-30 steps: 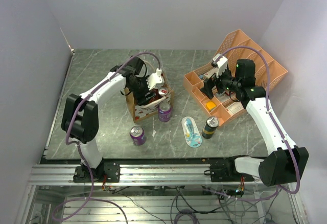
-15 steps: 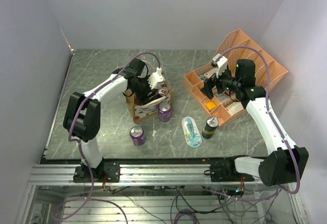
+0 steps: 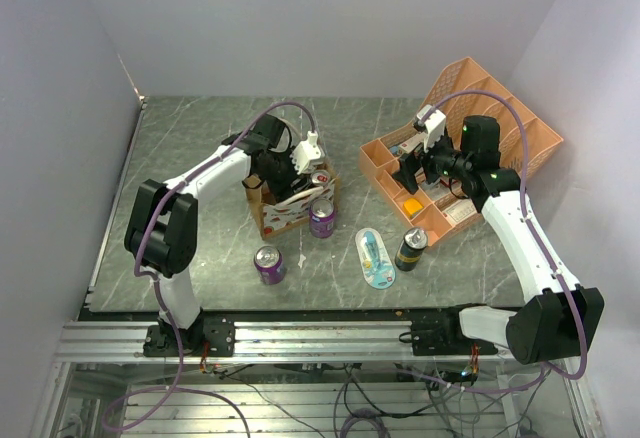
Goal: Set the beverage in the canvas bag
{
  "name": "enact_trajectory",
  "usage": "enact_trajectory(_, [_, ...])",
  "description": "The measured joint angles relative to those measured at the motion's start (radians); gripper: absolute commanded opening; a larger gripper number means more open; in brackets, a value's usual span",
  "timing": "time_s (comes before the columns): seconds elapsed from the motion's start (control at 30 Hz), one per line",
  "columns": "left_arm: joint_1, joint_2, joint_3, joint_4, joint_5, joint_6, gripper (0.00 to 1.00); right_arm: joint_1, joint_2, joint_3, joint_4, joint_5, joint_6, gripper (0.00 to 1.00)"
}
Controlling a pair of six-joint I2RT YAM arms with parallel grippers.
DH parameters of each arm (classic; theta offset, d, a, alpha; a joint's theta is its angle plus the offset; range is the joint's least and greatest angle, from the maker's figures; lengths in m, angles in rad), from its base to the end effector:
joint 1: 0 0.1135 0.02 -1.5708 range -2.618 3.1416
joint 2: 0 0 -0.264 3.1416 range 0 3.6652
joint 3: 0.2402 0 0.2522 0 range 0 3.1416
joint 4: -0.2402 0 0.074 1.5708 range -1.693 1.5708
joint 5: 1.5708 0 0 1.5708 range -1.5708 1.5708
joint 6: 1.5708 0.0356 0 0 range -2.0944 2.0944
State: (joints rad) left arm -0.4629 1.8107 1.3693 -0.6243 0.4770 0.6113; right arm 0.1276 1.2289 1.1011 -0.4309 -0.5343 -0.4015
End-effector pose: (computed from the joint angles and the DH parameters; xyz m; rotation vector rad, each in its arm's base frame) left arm 0.3336 -0.1847 0.2271 1.4420 2.1089 -0.5694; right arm 0.2663 0.0524 0.3350 -0.8341 1.8928 0.3997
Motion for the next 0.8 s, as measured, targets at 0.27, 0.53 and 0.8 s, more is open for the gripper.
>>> enact_trajectory(0.27, [0.0, -0.002, 0.0, -0.002, -0.002, 0.002, 0.67, -0.002, 0.0, 0.0, 0.0, 0.0, 0.0, 1.0])
enact_trajectory(0.53, [-0.008, -0.007, 0.0, -0.01, -0.013, 0.003, 0.84, -0.002, 0.0, 0.0, 0.0, 0.003, 0.0, 1.0])
enact_trajectory(0.8, [-0.012, -0.028, 0.0, -0.009, -0.012, 0.002, 0.91, -0.002, 0.0, -0.001, 0.0, 0.003, 0.0, 1.0])
